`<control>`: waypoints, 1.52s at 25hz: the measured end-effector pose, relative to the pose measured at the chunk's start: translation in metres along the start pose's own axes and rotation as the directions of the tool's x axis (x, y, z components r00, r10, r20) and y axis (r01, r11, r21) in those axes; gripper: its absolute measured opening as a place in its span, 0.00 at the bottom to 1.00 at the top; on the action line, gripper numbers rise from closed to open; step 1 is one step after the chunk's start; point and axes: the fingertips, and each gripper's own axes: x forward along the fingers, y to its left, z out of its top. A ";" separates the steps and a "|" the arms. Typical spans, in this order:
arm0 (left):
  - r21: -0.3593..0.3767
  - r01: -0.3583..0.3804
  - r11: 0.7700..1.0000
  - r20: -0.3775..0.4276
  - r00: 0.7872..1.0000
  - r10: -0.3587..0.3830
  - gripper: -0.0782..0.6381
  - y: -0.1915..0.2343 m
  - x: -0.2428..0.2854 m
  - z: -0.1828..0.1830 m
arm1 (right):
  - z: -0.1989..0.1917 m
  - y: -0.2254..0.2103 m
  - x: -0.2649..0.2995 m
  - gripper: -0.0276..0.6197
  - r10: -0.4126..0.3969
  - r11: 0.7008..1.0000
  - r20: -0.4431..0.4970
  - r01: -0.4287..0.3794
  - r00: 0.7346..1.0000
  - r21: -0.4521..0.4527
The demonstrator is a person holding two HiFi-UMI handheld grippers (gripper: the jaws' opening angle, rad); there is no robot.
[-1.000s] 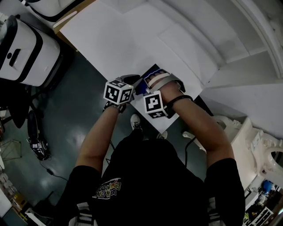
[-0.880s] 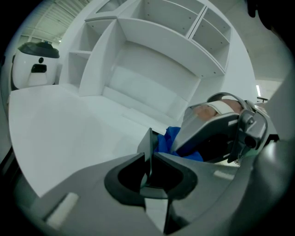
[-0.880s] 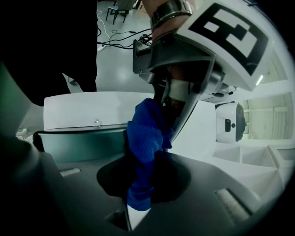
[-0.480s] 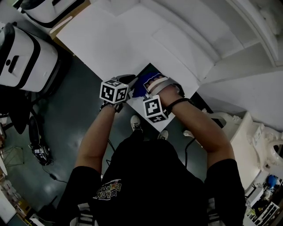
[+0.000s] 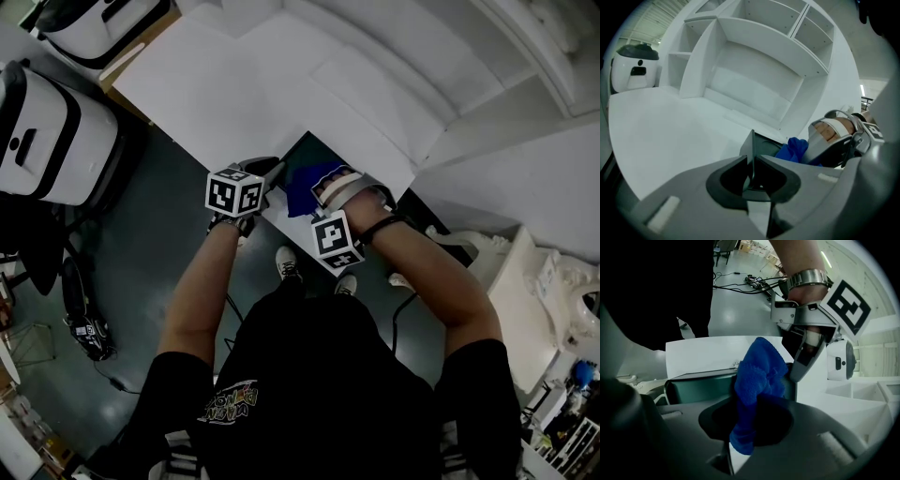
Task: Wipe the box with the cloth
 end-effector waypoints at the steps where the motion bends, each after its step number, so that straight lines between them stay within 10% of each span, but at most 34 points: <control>1: 0.000 -0.001 1.000 0.000 1.000 0.001 0.20 0.000 0.000 0.000 | -0.001 0.004 -0.002 0.18 0.007 1.000 0.001 -0.007 1.000 0.004; 38: 0.015 0.006 1.000 -0.006 1.000 -0.006 0.20 -0.001 0.001 0.000 | -0.041 0.092 -0.035 0.18 0.192 0.978 -0.094 -0.198 0.977 -0.064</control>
